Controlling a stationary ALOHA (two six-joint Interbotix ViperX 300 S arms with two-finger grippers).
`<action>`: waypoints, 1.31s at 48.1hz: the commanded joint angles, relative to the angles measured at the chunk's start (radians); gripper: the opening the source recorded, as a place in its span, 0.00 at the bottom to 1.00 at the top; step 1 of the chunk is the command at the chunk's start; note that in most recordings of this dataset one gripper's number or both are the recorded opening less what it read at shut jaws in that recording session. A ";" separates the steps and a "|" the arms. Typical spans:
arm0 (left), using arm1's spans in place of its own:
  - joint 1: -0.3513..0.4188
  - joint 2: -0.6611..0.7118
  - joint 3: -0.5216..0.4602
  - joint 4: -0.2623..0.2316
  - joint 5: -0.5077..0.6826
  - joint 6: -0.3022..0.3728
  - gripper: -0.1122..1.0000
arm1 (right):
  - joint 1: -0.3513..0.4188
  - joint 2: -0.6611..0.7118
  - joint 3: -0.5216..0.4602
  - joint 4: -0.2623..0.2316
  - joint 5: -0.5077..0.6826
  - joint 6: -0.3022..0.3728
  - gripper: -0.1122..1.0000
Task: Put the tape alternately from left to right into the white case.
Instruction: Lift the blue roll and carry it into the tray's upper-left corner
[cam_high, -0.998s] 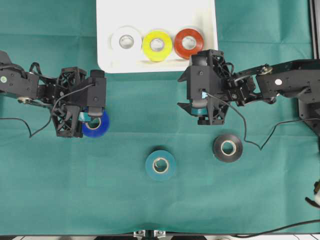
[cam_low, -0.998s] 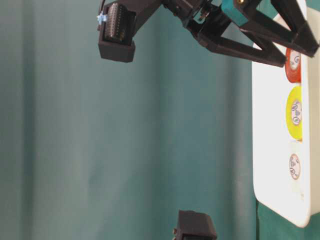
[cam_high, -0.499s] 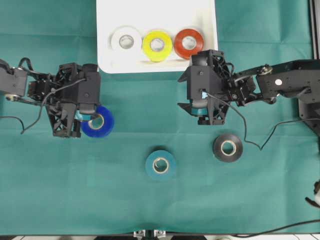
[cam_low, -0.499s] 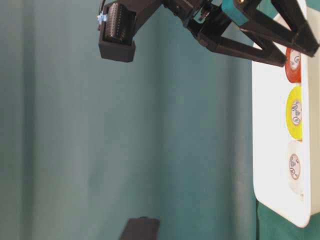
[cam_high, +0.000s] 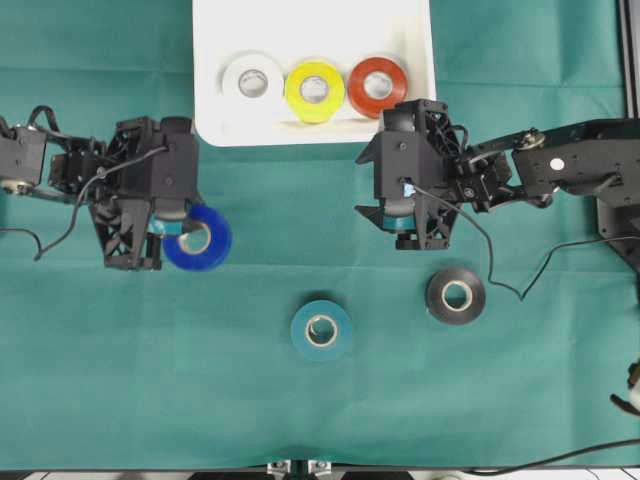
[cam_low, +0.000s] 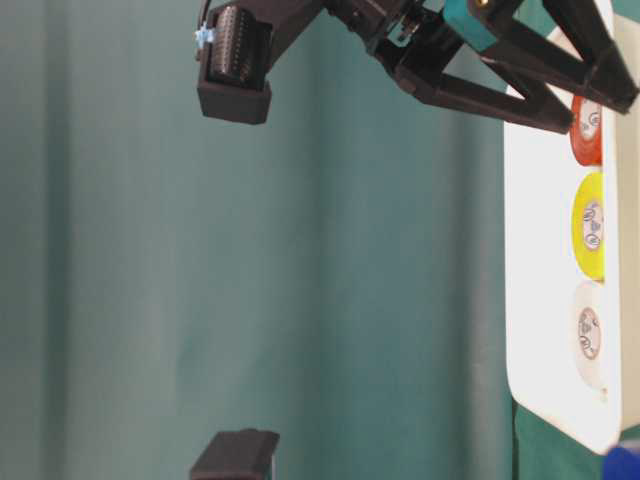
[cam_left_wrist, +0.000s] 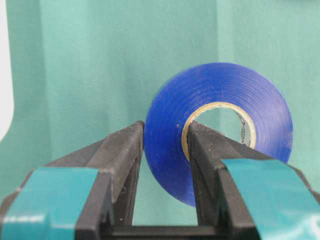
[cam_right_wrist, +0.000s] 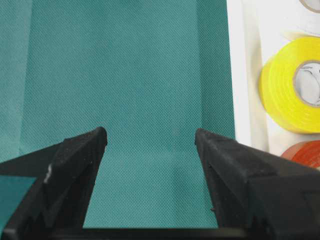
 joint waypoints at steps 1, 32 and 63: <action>0.037 -0.011 -0.020 0.003 -0.003 0.003 0.07 | 0.002 -0.023 -0.009 -0.003 -0.012 0.002 0.81; 0.342 0.077 -0.130 0.005 -0.003 0.153 0.07 | 0.006 -0.018 -0.008 0.003 -0.026 0.005 0.81; 0.517 0.247 -0.287 0.005 -0.012 0.267 0.07 | 0.014 -0.012 -0.008 0.005 -0.028 0.005 0.81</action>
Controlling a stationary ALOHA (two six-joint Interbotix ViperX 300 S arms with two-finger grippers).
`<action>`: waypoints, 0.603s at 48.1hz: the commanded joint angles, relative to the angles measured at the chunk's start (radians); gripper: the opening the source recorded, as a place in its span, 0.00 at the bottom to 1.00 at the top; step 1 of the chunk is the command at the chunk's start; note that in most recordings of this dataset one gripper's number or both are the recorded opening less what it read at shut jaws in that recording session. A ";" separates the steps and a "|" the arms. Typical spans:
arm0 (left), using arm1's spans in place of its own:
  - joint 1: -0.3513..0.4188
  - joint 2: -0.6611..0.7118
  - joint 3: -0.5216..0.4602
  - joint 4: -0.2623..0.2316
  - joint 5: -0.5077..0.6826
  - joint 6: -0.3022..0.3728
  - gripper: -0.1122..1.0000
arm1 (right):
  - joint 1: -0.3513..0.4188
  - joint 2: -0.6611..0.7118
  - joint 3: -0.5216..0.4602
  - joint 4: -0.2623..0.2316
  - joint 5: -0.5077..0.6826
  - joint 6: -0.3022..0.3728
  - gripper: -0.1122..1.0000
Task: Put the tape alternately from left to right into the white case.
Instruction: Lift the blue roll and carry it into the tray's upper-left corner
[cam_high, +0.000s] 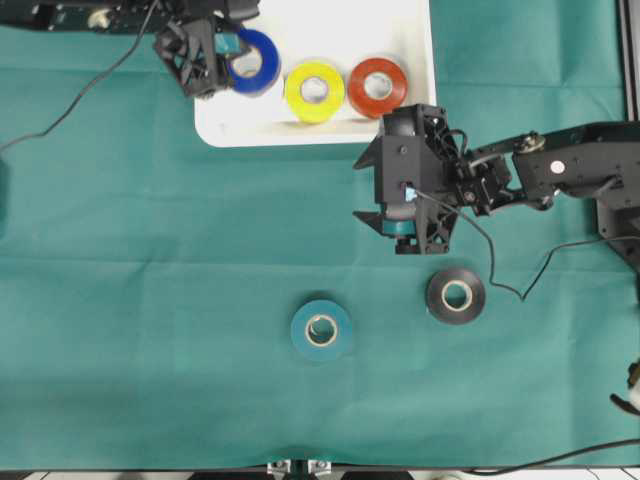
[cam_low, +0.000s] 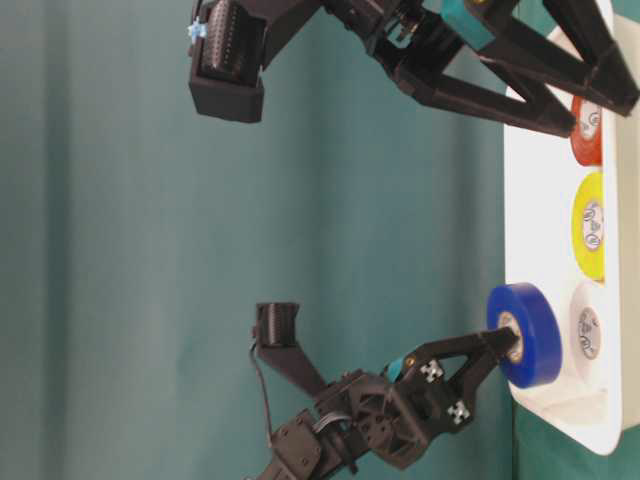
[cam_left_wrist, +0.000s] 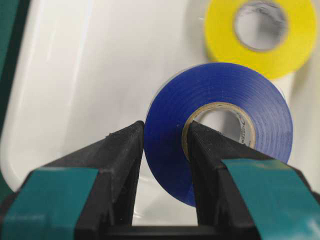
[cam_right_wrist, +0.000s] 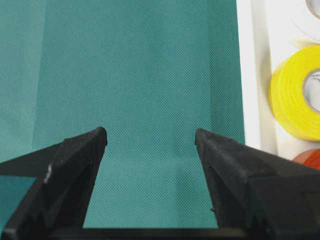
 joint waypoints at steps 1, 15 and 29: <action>0.018 0.008 -0.029 0.000 -0.011 0.011 0.07 | 0.005 -0.012 -0.008 0.002 -0.008 0.002 0.81; 0.084 0.067 -0.069 0.002 -0.018 0.071 0.07 | 0.005 -0.009 -0.008 0.002 -0.008 0.002 0.81; 0.124 0.081 -0.078 0.000 -0.035 0.078 0.07 | 0.005 -0.009 -0.008 0.002 -0.008 0.002 0.81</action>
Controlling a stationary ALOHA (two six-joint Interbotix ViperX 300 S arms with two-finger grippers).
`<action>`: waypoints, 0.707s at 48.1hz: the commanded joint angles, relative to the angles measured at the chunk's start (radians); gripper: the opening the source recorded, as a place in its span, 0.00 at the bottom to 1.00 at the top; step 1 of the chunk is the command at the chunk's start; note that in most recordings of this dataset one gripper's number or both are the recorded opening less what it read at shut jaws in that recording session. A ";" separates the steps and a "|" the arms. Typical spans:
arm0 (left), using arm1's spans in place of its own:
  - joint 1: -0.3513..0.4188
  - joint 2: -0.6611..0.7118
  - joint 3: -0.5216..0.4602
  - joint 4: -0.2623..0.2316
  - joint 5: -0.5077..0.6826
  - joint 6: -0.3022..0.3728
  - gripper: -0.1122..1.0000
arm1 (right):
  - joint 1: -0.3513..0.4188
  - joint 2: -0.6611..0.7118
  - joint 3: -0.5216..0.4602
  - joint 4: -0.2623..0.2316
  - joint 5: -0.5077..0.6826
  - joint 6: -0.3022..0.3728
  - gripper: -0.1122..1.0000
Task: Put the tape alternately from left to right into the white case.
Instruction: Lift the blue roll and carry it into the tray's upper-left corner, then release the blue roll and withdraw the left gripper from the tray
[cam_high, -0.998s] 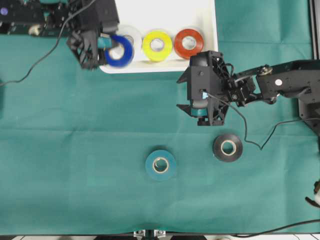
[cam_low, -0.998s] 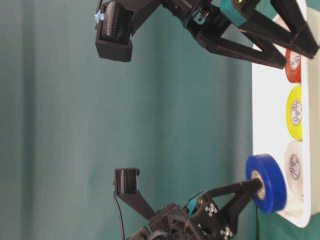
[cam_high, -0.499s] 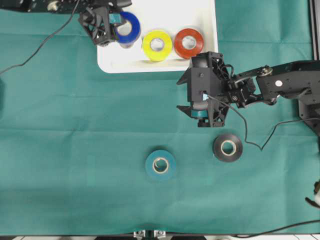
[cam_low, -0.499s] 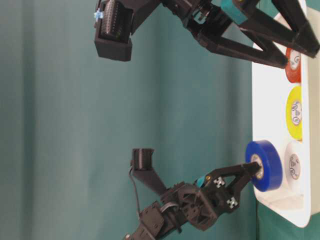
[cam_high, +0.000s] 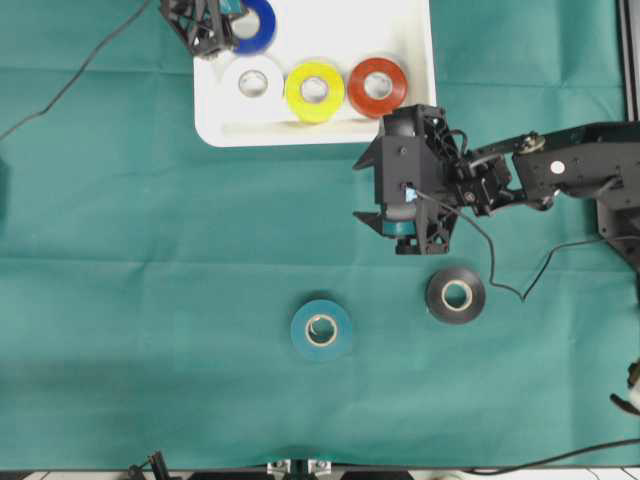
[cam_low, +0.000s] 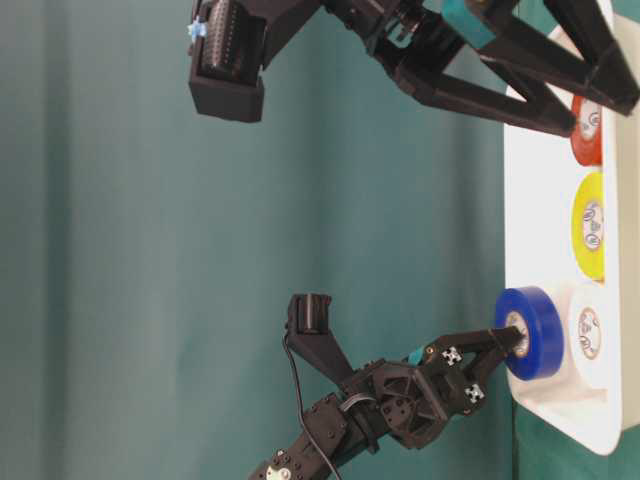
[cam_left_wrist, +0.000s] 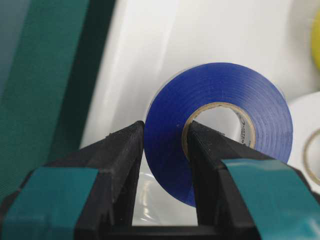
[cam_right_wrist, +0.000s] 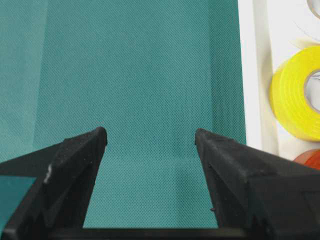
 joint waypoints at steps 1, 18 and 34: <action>0.003 -0.017 -0.012 0.000 -0.017 0.002 0.07 | 0.003 -0.009 -0.008 0.003 -0.008 0.002 0.81; 0.003 -0.011 -0.012 0.000 -0.020 0.002 0.07 | 0.003 -0.008 -0.008 0.003 -0.008 0.002 0.81; 0.003 -0.017 -0.006 0.000 -0.020 0.006 0.12 | 0.003 -0.009 -0.008 0.003 -0.005 0.002 0.81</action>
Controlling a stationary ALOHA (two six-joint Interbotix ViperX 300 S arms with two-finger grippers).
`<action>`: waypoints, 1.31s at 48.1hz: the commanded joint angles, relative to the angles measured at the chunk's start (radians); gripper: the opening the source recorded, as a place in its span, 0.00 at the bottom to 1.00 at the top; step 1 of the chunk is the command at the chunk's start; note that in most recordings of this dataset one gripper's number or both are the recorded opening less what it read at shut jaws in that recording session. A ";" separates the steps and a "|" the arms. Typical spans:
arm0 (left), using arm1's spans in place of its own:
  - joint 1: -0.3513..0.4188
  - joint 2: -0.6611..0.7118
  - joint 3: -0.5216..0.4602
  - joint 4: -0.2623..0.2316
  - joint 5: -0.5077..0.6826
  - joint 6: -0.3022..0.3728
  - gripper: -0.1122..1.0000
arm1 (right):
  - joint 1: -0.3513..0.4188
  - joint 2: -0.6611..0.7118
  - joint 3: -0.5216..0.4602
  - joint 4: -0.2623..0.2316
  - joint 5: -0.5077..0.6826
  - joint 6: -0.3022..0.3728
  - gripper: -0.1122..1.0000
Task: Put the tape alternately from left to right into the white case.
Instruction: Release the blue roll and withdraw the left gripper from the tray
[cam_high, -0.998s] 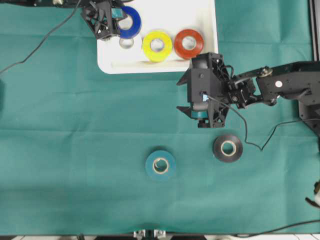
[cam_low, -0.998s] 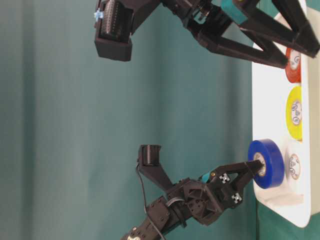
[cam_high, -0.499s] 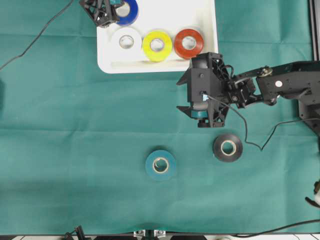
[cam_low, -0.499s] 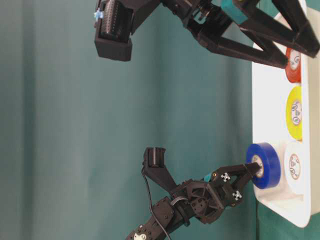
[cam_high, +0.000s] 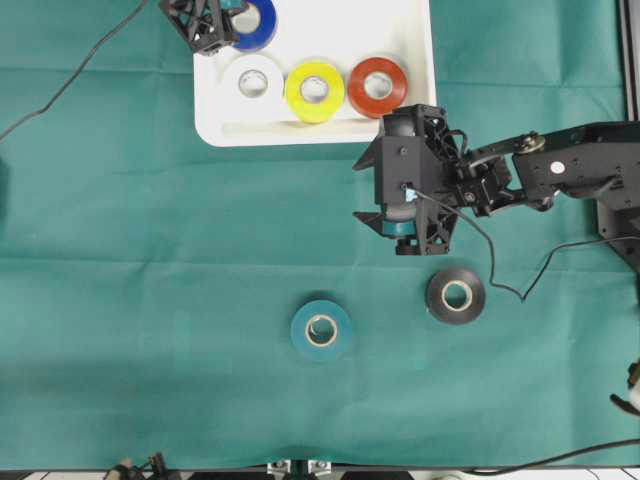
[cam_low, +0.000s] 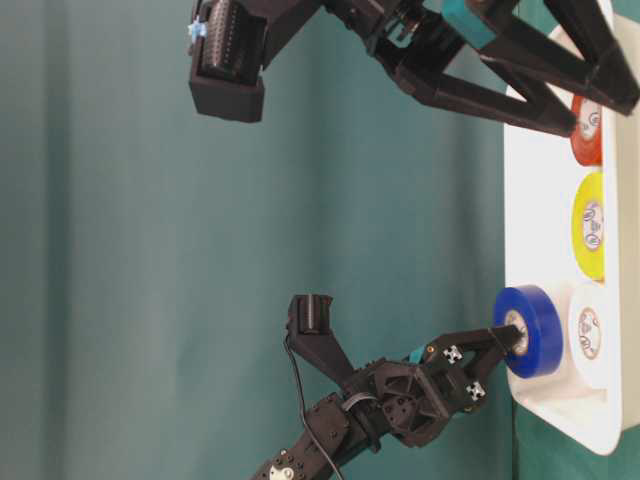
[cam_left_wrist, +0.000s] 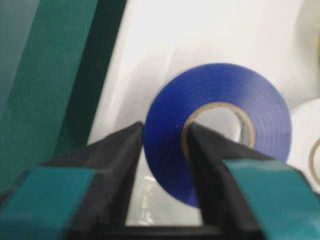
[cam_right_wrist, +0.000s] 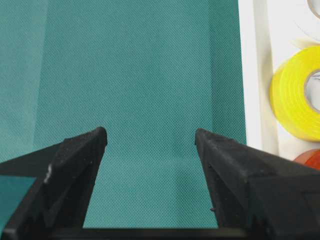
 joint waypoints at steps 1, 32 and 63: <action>0.002 -0.023 -0.005 0.000 -0.009 0.002 0.15 | 0.003 -0.009 -0.008 0.002 -0.005 0.000 0.81; -0.018 -0.092 0.057 0.000 -0.005 -0.003 0.73 | 0.003 -0.009 -0.008 0.002 -0.006 0.000 0.81; -0.210 -0.287 0.245 -0.002 -0.005 -0.006 0.73 | 0.003 -0.009 -0.008 0.002 -0.005 0.000 0.81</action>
